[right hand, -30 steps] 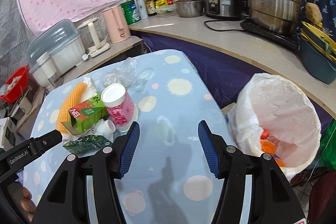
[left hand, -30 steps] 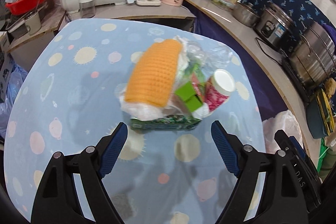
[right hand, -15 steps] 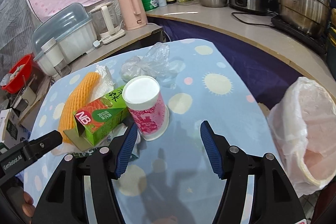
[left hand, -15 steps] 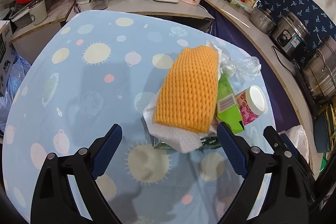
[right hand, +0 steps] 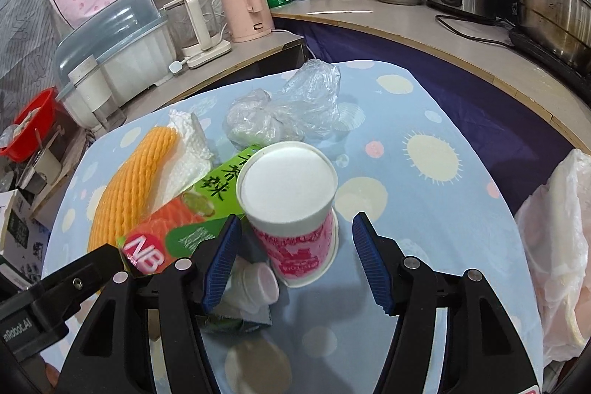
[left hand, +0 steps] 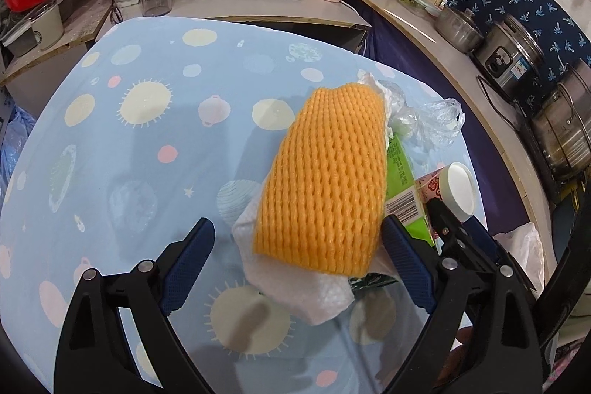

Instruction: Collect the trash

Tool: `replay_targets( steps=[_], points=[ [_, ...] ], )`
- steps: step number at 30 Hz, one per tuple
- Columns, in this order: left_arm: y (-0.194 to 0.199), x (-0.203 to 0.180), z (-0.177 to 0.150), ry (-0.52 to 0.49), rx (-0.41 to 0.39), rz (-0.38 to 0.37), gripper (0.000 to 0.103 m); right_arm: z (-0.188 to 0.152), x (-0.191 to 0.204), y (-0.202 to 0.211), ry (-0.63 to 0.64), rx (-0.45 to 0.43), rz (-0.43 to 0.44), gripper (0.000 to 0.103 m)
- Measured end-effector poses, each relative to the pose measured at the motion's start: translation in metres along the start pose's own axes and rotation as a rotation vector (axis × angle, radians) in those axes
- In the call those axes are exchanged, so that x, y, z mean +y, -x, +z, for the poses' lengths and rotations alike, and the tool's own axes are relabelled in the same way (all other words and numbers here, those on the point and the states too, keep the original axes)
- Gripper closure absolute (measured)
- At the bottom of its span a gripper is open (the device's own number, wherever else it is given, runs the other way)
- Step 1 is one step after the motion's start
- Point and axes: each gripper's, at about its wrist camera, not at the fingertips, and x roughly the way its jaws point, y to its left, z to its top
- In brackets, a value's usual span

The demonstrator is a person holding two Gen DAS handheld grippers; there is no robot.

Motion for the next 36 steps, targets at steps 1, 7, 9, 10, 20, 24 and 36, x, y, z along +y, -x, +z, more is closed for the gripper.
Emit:
replay_targets(
  steps=[1, 7, 9, 10, 20, 24, 36],
  points=[
    [-0.002, 0.000, 0.001, 0.000, 0.003, -0.002, 0.016, 0.001, 0.000, -0.002, -0.002, 0.000, 0.000, 0.042],
    [-0.011, -0.002, 0.003, -0.003, 0.015, -0.010, 0.017, 0.004, -0.005, -0.010, -0.017, 0.008, 0.012, 0.051],
    [-0.011, -0.003, 0.003, -0.005, 0.017, -0.018, 0.026, 0.004, -0.005, -0.011, -0.014, 0.017, 0.013, 0.061],
    [-0.012, -0.003, 0.003, -0.010, 0.024, -0.025, 0.030, 0.003, -0.006, -0.010, -0.015, 0.017, 0.014, 0.061],
    [0.002, -0.005, 0.002, -0.025, 0.027, -0.056, 0.071, -0.001, -0.018, 0.020, -0.038, -0.018, 0.017, 0.061],
    [0.021, -0.005, 0.001, -0.020, -0.003, -0.066, 0.074, -0.003, -0.026, 0.038, -0.054, -0.037, 0.013, 0.061],
    [0.076, -0.003, -0.019, -0.018, -0.065, -0.091, 0.072, -0.018, -0.046, 0.091, -0.069, -0.087, 0.012, 0.061]
  ],
)
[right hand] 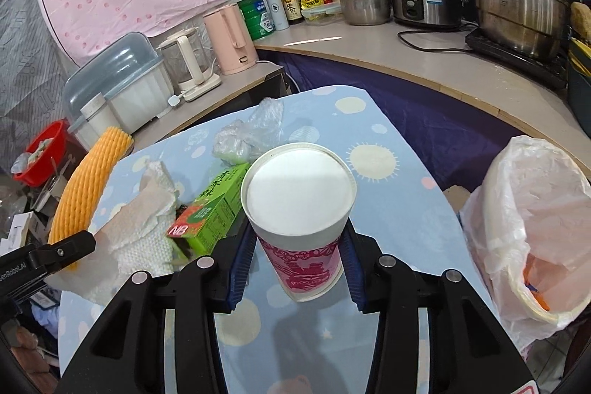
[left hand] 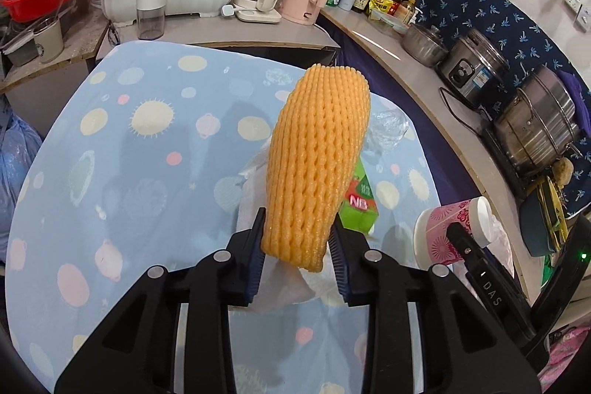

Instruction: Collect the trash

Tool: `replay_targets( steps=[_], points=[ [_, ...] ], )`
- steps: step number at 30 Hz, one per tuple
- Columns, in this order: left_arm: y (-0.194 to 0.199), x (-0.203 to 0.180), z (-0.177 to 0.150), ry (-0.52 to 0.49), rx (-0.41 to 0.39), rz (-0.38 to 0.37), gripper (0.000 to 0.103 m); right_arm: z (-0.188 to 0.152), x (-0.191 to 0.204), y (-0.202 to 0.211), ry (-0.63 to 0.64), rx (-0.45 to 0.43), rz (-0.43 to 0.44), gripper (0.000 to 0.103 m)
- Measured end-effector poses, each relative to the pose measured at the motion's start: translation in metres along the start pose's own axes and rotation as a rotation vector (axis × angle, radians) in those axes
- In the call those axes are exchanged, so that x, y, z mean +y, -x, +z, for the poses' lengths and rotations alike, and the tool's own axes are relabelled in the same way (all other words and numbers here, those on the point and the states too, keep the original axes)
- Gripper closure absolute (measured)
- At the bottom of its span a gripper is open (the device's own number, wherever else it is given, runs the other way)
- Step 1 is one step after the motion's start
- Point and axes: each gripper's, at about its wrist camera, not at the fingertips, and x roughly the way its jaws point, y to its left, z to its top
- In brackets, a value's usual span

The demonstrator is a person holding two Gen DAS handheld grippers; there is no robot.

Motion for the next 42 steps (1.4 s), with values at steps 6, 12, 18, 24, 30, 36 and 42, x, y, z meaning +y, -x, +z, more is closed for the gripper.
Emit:
replay_targets(
  steps=[6, 12, 18, 24, 30, 36, 42],
  points=[
    [0.016, 0.007, -0.028, -0.008, 0.018, 0.010, 0.073, -0.016, -0.007, 0.020, -0.001, 0.007, 0.007, 0.061],
    [0.027, 0.006, -0.067, -0.055, 0.062, 0.004, 0.074, -0.035, -0.011, 0.033, 0.012, 0.023, 0.011, 0.061],
    [0.017, -0.003, -0.106, -0.104, 0.152, -0.012, 0.073, -0.050, -0.015, 0.036, 0.011, 0.048, 0.010, 0.061],
    [0.022, -0.003, -0.115, -0.085, 0.130, -0.007, 0.033, -0.057, -0.019, 0.037, 0.015, 0.060, 0.008, 0.061],
    [0.032, 0.010, -0.090, -0.025, 0.064, 0.004, 0.027, -0.058, -0.024, 0.037, 0.002, 0.060, 0.005, 0.061],
    [0.008, 0.037, -0.061, 0.064, 0.075, 0.039, 0.028, -0.056, -0.024, 0.033, 0.005, 0.063, 0.007, 0.061],
    [-0.031, 0.037, -0.042, 0.079, 0.118, 0.027, 0.029, -0.055, -0.020, 0.023, 0.010, 0.079, 0.012, 0.061]
  ],
)
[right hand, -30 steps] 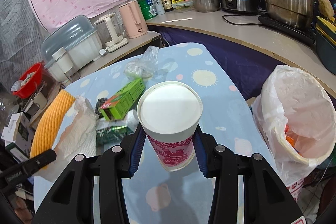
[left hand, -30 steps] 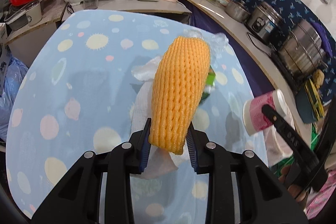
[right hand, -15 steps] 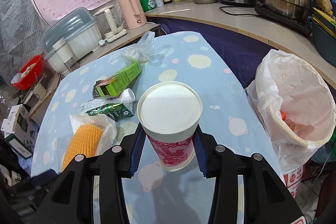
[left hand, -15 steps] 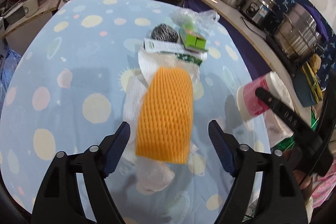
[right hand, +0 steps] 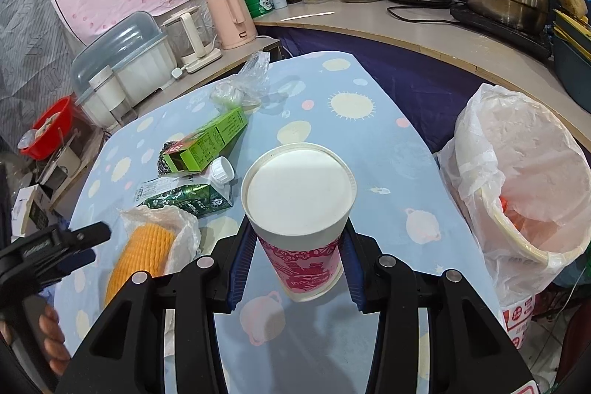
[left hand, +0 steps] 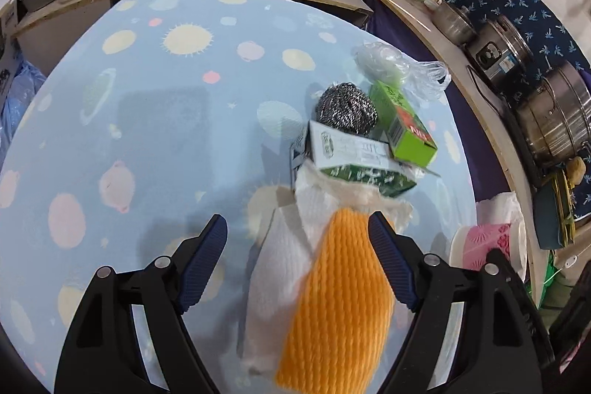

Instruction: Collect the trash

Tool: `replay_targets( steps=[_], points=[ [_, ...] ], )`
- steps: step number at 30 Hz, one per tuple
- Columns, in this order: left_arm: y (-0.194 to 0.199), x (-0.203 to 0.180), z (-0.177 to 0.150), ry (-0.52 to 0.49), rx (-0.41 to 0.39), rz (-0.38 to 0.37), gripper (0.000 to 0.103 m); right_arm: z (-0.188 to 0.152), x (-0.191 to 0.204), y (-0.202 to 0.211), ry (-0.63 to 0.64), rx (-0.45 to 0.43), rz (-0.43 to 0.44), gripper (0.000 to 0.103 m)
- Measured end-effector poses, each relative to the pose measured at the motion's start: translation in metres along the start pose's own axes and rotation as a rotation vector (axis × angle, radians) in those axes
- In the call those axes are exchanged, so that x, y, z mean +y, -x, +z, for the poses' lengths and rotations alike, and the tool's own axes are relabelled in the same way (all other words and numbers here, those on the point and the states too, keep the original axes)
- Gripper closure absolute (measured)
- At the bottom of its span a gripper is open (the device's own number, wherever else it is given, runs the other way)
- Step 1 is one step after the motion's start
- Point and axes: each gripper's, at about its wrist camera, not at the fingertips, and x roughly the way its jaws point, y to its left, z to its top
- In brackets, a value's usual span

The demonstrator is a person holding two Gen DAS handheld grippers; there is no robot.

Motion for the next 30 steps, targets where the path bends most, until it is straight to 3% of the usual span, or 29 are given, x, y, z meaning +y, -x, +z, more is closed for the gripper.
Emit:
replay_targets(
  steps=[1, 4, 8, 9, 11, 22, 30],
  points=[
    [-0.006, -0.002, 0.003, -0.003, 0.006, 0.005, 0.031, 0.000, 0.000, -0.001, 0.001, 0.002, 0.000, 0.061],
    [-0.022, -0.010, 0.008, -0.033, 0.040, -0.005, 0.051, 0.002, 0.003, -0.006, 0.008, 0.008, -0.001, 0.061],
    [-0.027, -0.020, 0.005, -0.080, 0.065, -0.027, 0.095, 0.004, 0.007, -0.007, 0.024, 0.004, -0.010, 0.061],
    [-0.023, -0.022, 0.004, -0.085, 0.055, -0.028, 0.098, 0.004, 0.007, -0.007, 0.025, 0.004, -0.010, 0.061],
    [-0.012, -0.025, 0.004, -0.098, 0.023, -0.034, 0.102, 0.004, 0.007, -0.005, 0.026, 0.001, -0.007, 0.061],
    [0.070, -0.065, 0.017, -0.161, -0.140, -0.121, 0.103, 0.012, 0.007, 0.030, 0.027, -0.065, 0.017, 0.061],
    [0.100, -0.103, 0.020, -0.200, -0.186, -0.179, 0.103, 0.015, -0.008, 0.057, 0.007, -0.113, 0.018, 0.061]
  ],
)
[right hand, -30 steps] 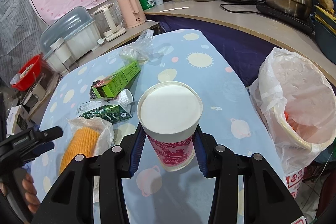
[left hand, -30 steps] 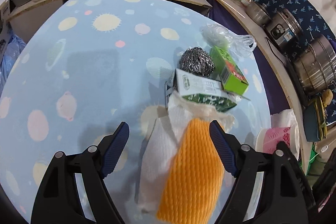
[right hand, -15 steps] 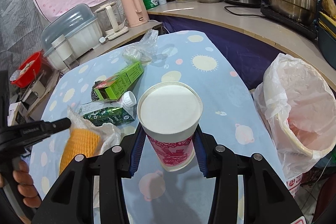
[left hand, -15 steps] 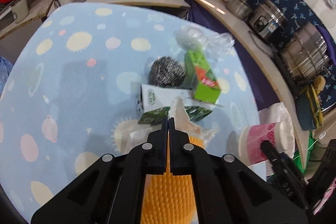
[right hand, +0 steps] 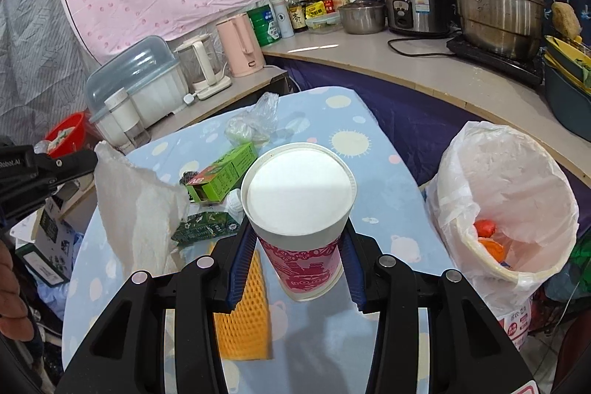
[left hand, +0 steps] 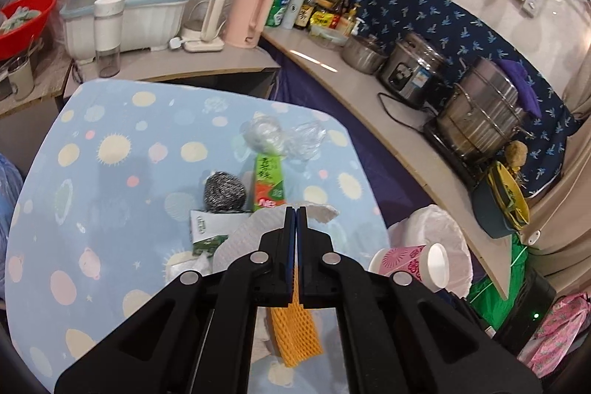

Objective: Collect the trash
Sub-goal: 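Carry the foam net and paper cup over the white lined bin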

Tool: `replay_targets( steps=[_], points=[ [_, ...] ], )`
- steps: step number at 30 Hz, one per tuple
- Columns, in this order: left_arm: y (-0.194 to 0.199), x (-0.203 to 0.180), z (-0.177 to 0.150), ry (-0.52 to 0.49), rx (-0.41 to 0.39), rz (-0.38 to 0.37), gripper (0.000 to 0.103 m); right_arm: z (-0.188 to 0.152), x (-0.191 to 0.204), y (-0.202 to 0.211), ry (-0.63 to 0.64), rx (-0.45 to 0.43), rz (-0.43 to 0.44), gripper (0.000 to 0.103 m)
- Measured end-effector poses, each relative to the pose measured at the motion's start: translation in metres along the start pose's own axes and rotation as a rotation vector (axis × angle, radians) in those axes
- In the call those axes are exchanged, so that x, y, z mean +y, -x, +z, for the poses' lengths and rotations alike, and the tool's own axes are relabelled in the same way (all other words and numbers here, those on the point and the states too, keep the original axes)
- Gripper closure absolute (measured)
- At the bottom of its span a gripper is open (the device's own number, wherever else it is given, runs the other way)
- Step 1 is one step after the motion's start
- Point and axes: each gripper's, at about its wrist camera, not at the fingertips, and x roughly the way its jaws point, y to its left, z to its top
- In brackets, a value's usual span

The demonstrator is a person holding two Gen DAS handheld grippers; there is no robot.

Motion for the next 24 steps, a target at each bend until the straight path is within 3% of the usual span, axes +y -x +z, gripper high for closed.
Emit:
replay_targets(
  steps=[12, 24],
  points=[
    [0.009, -0.084, 0.011, -0.102, -0.040, -0.098, 0.103, 0.013, -0.054, 0.035, -0.077, -0.072, -0.054, 0.061],
    [-0.004, -0.142, 0.007, -0.165, -0.010, -0.160, 0.103, 0.014, -0.109, 0.056, -0.148, -0.112, -0.116, 0.061]
  ],
)
